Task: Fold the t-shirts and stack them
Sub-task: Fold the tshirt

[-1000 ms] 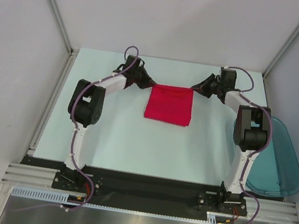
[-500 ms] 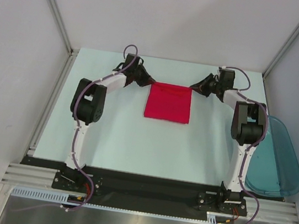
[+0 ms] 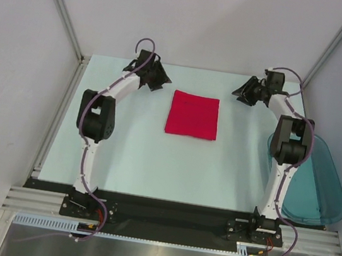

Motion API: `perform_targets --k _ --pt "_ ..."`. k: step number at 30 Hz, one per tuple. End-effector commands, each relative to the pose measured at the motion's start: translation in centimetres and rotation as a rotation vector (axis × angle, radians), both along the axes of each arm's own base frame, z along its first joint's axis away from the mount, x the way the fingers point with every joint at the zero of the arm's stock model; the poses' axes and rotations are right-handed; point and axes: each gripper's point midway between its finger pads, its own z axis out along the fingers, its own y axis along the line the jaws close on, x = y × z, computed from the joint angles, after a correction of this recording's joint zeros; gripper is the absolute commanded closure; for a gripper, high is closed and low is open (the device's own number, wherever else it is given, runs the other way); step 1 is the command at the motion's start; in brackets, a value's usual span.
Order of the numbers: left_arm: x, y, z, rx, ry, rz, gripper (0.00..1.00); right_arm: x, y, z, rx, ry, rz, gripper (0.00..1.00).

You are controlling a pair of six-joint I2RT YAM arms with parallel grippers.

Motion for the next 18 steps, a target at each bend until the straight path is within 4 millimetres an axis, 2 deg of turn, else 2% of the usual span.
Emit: perform_targets --k 1,2,3,4,5,6,7,8,9,10,13,14,16,17,18 --pt "-1.2 1.3 8.8 0.041 -0.195 -0.024 0.43 -2.3 -1.0 6.1 -0.052 -0.101 0.035 0.52" --pt "-2.8 -0.1 7.4 0.0 -0.161 -0.084 0.43 -3.1 0.0 7.8 0.032 -0.11 0.03 0.52" --pt "-3.4 -1.0 7.5 -0.031 -0.17 -0.113 0.43 -4.6 1.6 7.0 0.119 -0.122 0.087 0.52" --pt "-3.3 -2.4 8.7 -0.081 -0.235 -0.147 0.44 -5.4 2.6 7.3 0.168 -0.133 0.108 0.52" --pt "-5.0 -4.7 7.6 -0.139 -0.216 -0.242 0.45 -6.6 4.3 8.7 0.245 -0.15 0.157 0.52" --pt "-5.5 -5.9 7.4 -0.171 -0.226 -0.287 0.46 -7.4 6.2 8.7 0.269 -0.174 0.207 0.52" --pt "-5.4 -7.3 7.2 -0.211 -0.259 -0.332 0.46 -8.7 7.4 7.4 0.295 -0.14 0.24 0.53" --pt "-6.2 -9.0 7.0 -0.25 -0.254 -0.397 0.47 -9.9 8.6 6.8 0.329 -0.116 0.292 0.53" --pt "-6.3 -9.9 6.4 -0.269 -0.244 -0.427 0.47 -10.6 10.2 7.0 0.358 -0.127 0.334 0.55" --pt "-5.6 -10.8 5.4 -0.279 -0.236 -0.446 0.47 -11.6 10.8 5.8 0.375 -0.099 0.353 0.57" --pt "-4.5 -11.9 3.9 -0.295 -0.233 -0.491 0.47 -13.2 12.7 4.1 0.399 -0.077 0.403 0.63" --pt "-3.5 -12.2 2.5 -0.294 -0.227 -0.491 0.47 -14.0 13.2 3.1 0.404 -0.052 0.416 0.66" --pt "-2.8 -12.4 1.2 -0.336 -0.19 -0.487 0.47 -15.2 14.0 1.1 0.398 -0.013 0.45 0.73" --pt "-1.9 -12.0 1.3 -0.352 -0.196 -0.474 0.48 -16.0 13.9 -0.1 0.399 0.017 0.452 0.74" --pt "-1.4 -11.7 -0.8 -0.359 -0.157 -0.453 0.48 -16.4 13.7 -0.9 0.394 0.03 0.445 0.74"
